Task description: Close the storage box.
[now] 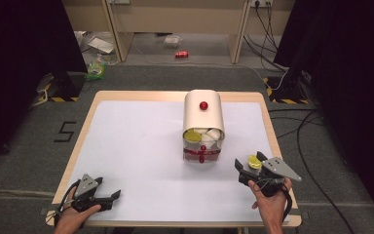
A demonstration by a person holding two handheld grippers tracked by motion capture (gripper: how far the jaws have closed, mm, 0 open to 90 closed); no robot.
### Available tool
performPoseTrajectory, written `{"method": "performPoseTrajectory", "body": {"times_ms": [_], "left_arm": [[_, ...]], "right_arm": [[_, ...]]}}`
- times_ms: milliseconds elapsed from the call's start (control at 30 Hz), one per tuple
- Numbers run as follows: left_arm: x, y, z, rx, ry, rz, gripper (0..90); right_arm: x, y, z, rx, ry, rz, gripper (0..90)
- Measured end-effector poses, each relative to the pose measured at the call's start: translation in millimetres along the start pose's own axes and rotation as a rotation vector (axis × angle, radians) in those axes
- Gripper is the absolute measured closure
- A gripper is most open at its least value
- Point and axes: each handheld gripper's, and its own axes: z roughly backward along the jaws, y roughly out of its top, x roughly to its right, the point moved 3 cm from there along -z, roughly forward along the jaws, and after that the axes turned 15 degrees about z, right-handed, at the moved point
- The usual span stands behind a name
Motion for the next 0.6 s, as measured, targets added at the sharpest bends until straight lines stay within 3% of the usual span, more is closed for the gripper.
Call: {"method": "performPoseTrajectory", "body": {"times_ms": [600], "left_arm": [[0.0, -0.3, 0.1, 0.001, 0.0, -0.001, 12.5]], "right_arm": [[-12.2, -29.2, 12.6, -0.07, 0.016, 0.024, 16.5]]}}
